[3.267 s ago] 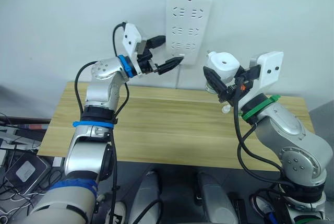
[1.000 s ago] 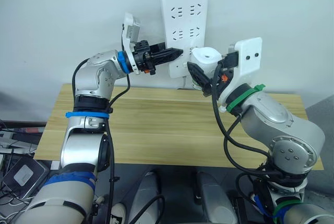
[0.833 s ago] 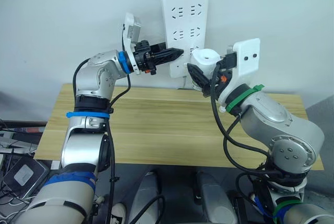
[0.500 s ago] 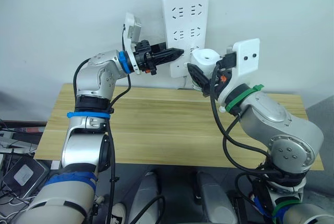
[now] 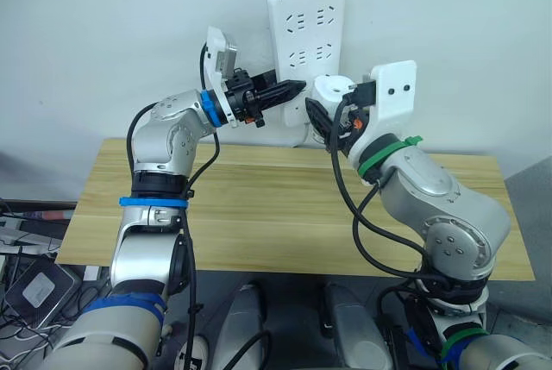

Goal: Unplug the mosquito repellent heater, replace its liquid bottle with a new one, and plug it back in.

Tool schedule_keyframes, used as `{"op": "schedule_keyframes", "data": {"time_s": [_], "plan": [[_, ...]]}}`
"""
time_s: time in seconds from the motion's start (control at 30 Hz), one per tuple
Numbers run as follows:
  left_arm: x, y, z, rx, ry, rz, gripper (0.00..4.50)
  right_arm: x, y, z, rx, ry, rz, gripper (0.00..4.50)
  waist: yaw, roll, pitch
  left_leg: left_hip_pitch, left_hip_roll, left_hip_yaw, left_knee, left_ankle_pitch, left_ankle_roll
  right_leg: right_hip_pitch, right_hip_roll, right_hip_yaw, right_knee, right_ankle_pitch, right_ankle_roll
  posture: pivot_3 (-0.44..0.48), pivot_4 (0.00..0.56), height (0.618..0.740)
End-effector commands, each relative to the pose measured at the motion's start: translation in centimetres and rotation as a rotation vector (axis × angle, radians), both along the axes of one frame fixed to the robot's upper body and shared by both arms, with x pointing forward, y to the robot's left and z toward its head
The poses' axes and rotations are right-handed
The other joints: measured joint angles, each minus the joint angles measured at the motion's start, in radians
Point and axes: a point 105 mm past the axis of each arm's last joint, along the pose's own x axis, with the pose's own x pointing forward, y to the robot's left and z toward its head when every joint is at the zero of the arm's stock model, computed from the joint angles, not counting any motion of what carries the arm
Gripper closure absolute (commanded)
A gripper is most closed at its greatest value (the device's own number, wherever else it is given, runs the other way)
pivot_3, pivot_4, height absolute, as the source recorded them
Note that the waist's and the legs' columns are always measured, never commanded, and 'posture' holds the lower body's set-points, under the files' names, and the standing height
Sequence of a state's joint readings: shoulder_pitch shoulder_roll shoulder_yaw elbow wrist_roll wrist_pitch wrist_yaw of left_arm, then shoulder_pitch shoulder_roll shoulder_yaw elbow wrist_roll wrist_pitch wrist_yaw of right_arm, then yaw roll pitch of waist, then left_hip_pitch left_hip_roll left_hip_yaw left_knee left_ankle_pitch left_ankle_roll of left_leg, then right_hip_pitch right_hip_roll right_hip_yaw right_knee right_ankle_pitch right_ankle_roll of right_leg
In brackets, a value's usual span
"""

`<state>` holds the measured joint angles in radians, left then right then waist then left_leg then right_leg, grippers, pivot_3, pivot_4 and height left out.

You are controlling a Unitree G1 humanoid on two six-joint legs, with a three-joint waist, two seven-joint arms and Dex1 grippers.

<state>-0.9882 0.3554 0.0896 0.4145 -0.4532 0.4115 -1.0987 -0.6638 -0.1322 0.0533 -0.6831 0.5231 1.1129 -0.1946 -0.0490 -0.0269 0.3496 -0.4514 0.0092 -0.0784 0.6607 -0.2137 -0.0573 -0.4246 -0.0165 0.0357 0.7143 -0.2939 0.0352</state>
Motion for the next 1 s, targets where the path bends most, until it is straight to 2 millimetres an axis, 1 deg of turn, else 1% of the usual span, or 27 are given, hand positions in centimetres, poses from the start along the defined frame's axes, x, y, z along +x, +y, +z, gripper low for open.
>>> {"op": "schedule_keyframes", "data": {"time_s": [0.03,0.17,0.27,0.37,0.53,0.63,0.73,0.83,0.93,1.0], "plan": [[-1.8,-1.8,0.8,0.003,-0.048,-0.111,3.14,0.7,0.2,-0.4,-0.049,0.008,-0.013,1.39,-0.002,0.0,0.0,0.0,0.0,0.0,0.0,0.0,0.0,0.0,0.0,0.0,0.0,0.0,0.0,0.012,0.305,0.74],[-2.0,-1.9,0.7,0.013,-0.053,-0.123,3.14,1.2,0.2,-0.1,-0.056,0.006,-0.018,1.39,-0.004,0.0,0.0,0.0,0.0,0.0,0.0,0.0,0.0,0.0,0.0,0.0,0.0,0.0,0.0,0.012,0.304,0.74],[-2.1,-2.1,0.7,0.013,-0.054,-0.129,3.14,1.5,0.2,-0.2,-0.1,-0.011,-0.029,1.39,-0.005,0.0,0.0,0.0,0.001,0.0,0.0,0.0,0.0,0.0,0.0,0.0,0.0,0.0,0.0,0.01,0.303,0.74],[-2.1,-2.1,0.7,0.022,-0.062,-0.131,3.14,1.7,0.1,-0.1,-0.133,-0.028,-0.047,1.39,-0.005,0.0,0.0,0.0,0.001,0.0,0.0,0.0,0.0,0.0,0.0,0.0,0.0,0.0,0.0,0.008,0.306,0.74],[-1.9,-2.0,0.6,0.025,-0.061,-0.124,3.14,2.1,-0.1,0.1,-0.14,-0.038,-0.075,1.39,-0.006,0.0,0.0,0.0,0.001,0.0,0.0,0.0,0.0,0.0,0.0,0.0,0.0,0.0,0.0,0.006,0.309,0.74],[-1.9,-2.0,0.6,0.025,-0.061,-0.123,3.14,2.2,0.1,0.3,-0.082,-0.02,-0.071,1.39,-0.006,0.0,0.0,0.0,0.001,0.0,0.0,0.0,0.0,0.0,0.0,0.0,0.0,0.0,0.0,0.007,0.31,0.74],[-1.9,-2.0,0.5,0.027,-0.063,-0.122,3.14,2.0,0.8,0.7,0.03,0.018,-0.028,1.39,-0.006,0.0,0.0,0.001,0.001,0.0,0.0,0.0,0.0,0.0,0.0,0.0,0.001,0.0,0.0,0.007,0.31,0.74],[-1.8,-1.8,0.4,0.035,-0.065,-0.117,3.14,1.9,1.1,1.7,0.17,0.045,0.003,1.39,-0.006,0.0,0.0,0.001,0.001,0.0,0.0,0.0,0.0,0.0,0.0,0.0,0.001,0.0,0.0,0.009,0.311,0.74],[-1.8,-1.7,0.2,0.042,-0.066,-0.112,3.14,1.9,0.7,1.9,0.164,0.05,-0.01,1.39,-0.006,0.0,0.0,0.001,0.001,0.0,0.0,0.0,0.0,0.0,0.0,0.0,0.001,0.0,0.0,0.009,0.311,0.74],[-1.8,-1.6,0.2,0.043,-0.068,-0.11,3.14,2.0,0.5,1.8,0.121,0.046,-0.024,1.39,-0.007,0.0,0.0,0.001,0.001,0.0,0.0,0.0,0.0,0.0,0.0,0.0,0.001,0.0,0.0,0.012,0.313,0.74]]}}
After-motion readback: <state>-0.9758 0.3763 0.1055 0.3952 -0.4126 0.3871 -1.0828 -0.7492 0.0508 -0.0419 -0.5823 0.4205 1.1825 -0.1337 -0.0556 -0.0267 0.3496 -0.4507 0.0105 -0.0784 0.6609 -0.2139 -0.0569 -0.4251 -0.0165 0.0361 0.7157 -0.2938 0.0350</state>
